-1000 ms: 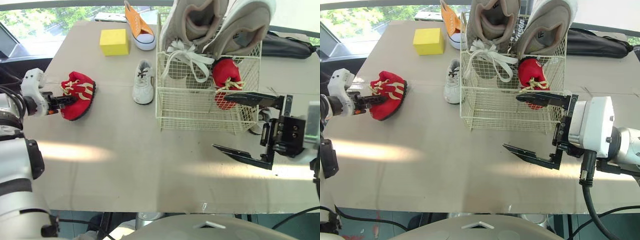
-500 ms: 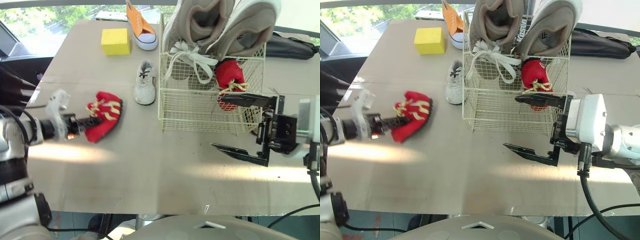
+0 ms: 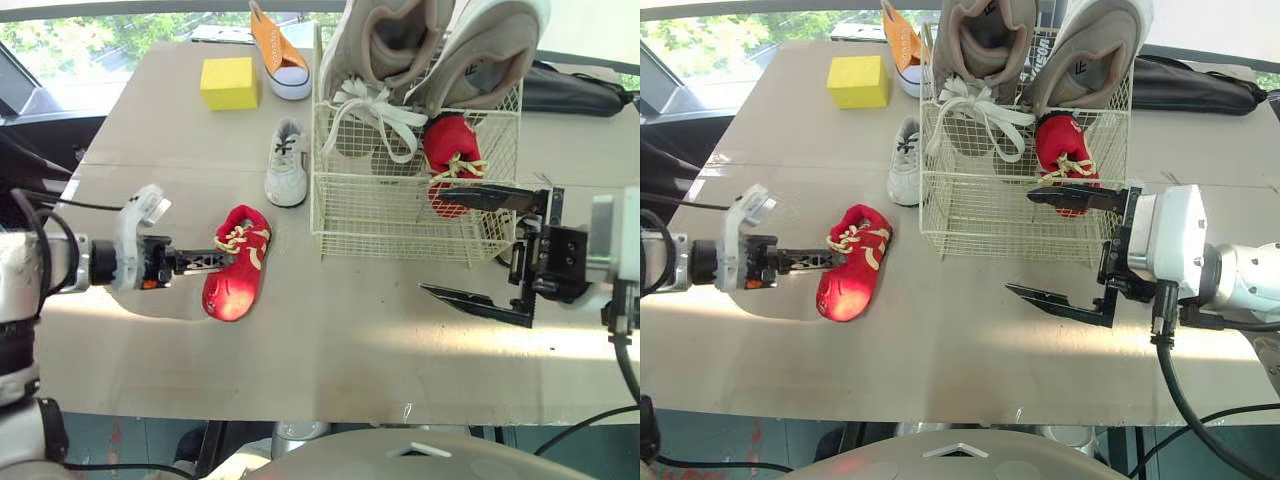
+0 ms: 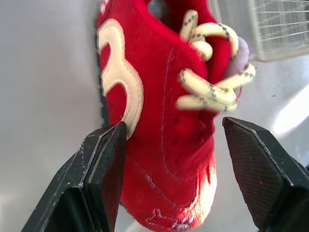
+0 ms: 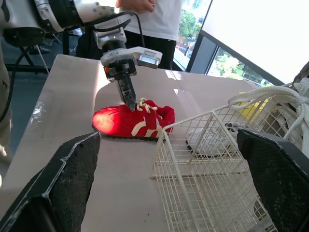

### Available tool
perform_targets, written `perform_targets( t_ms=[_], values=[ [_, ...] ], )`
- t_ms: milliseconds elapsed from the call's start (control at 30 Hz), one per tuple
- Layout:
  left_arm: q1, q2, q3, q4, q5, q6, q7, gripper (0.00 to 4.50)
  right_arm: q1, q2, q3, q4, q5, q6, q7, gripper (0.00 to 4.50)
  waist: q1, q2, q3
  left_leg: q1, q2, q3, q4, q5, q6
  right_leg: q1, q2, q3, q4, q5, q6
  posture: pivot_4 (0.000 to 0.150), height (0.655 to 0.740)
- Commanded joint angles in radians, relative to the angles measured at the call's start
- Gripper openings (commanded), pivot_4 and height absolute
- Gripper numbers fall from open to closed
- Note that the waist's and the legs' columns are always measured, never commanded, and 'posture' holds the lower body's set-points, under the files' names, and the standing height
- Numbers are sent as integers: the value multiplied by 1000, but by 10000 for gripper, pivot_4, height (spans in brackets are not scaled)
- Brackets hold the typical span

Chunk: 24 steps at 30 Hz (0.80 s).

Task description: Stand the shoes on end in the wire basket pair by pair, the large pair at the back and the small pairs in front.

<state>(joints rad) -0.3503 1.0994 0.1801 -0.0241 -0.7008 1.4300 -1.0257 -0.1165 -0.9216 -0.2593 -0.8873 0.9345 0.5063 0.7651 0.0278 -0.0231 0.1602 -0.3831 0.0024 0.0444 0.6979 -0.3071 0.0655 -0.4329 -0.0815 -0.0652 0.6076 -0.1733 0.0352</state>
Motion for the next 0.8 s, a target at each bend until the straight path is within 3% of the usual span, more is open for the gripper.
perform_targets(
  t_ms=[33,100,167,333,500,633,800],
  values=[
    [-51,19,-136,96,50,-139,-106,32355,16,-17,-61,-39,23,5,-26,45000,0,0,0,0,0,0,0,1,1,0,0,0,0,0,0,1500,7400],
    [-61,4,-201,124,63,-180,-151,26876,37,-25,-85,-56,37,15,-40,45000,7,1,0,0,0,0,0,1,2,0,-1,0,-1,0,0,1500,7400],
    [-60,-19,-219,139,61,-203,-177,17280,56,-34,-107,-69,52,23,-52,45000,14,1,0,0,0,1,0,0,2,0,-1,1,-1,0,0,1500,7400],
    [-57,-84,-75,171,-18,-181,-175,3297,80,-45,-129,-77,74,30,-65,45000,20,2,-1,-2,-1,0,1,0,4,0,-4,-1,-2,0,0,1500,7400],
    [-8,-130,217,10,-177,-65,-69,2334,101,-25,-111,-50,35,10,-49,45000,7,-4,1,-3,1,-2,1,0,4,0,-4,-3,-2,0,0,1500,7400],
    [-70,-271,503,-260,-354,-21,184,2329,148,14,-106,8,-36,-20,-25,45000,11,-4,2,-2,0,-2,1,0,3,0,-4,-3,-2,0,0,1500,7400],
    [-207,-404,497,-506,-411,-176,458,2327,177,53,-88,75,-104,-58,10,45000,14,-5,1,0,-1,-3,2,0,3,4,-5,-4,-2,1,0,1500,7400]
  ],
)
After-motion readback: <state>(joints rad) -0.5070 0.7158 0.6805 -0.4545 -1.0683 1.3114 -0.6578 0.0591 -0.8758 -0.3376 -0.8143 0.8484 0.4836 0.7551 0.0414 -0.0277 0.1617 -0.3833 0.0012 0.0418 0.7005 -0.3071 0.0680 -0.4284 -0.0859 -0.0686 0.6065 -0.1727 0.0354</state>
